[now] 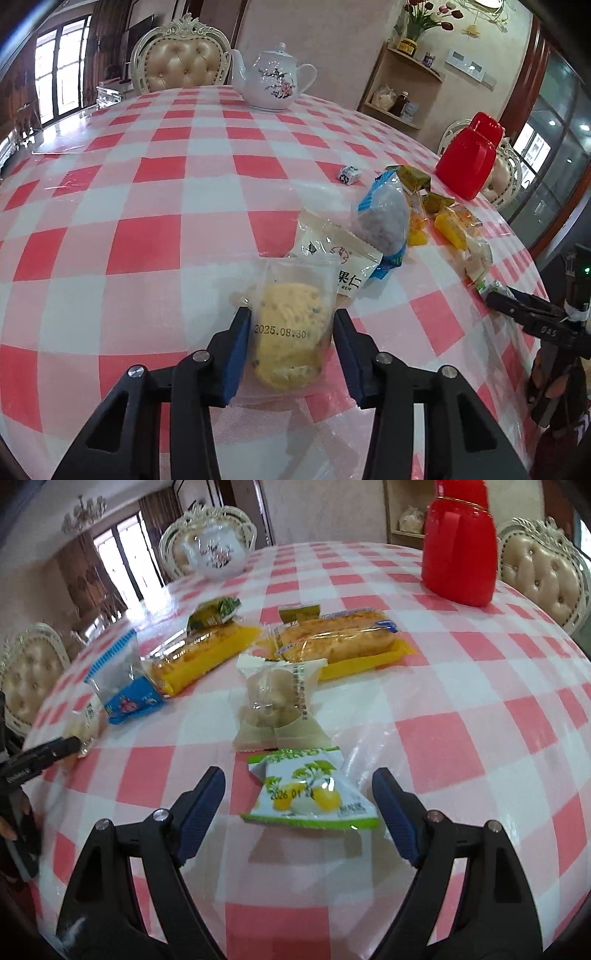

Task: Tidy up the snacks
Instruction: 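Grasp the green lemon-print packet with the right tool while the left tool grasps the dated cookie bag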

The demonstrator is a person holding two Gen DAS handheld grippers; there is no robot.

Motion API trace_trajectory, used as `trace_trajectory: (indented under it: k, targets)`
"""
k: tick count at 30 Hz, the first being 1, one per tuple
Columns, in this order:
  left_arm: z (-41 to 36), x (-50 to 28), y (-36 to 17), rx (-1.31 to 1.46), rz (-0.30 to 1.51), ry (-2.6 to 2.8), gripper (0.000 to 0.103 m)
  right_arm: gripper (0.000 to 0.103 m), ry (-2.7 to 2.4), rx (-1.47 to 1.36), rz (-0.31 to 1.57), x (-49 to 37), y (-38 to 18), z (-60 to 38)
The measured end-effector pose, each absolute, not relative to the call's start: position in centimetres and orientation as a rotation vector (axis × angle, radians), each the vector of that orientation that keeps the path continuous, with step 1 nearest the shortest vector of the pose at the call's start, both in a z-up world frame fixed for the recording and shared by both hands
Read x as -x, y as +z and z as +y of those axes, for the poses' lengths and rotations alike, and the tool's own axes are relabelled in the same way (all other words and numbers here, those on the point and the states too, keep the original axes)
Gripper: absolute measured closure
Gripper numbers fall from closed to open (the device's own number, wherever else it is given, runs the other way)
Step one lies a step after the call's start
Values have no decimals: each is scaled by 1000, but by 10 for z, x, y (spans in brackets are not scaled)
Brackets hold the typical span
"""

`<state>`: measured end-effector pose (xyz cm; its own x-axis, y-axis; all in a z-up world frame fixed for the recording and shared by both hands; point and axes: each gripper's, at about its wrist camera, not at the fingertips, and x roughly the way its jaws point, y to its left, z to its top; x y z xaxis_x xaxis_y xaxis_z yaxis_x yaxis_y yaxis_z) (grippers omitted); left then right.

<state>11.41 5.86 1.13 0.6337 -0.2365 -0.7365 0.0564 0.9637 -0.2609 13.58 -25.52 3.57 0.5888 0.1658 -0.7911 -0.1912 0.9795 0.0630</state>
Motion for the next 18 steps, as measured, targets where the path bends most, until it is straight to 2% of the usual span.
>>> trace_trajectory:
  k: [1, 2, 3, 4, 7, 9, 18]
  targets:
    - [59, -115, 11, 226, 870, -167, 57, 20, 202, 44, 922, -136, 35, -253]
    - [59, -115, 11, 226, 869, -164, 56, 26, 194, 54, 926, -136, 35, -252]
    - [59, -116, 11, 225, 869, -162, 56, 40, 188, 60, 929, -136, 34, -252]
    - [58, -116, 11, 223, 869, -159, 56, 42, 174, 64, 930, -136, 34, -252]
    - [55, -117, 11, 200, 872, -148, 57, 42, 169, 55, 905, -133, 38, -254]
    - [51, -115, 12, 170, 877, -139, 65, 42, 168, 72, 879, -129, 41, -251]
    - [40, -97, 23, 54, 837, -119, 67, 42, 176, 63, 825, -121, 49, -251]
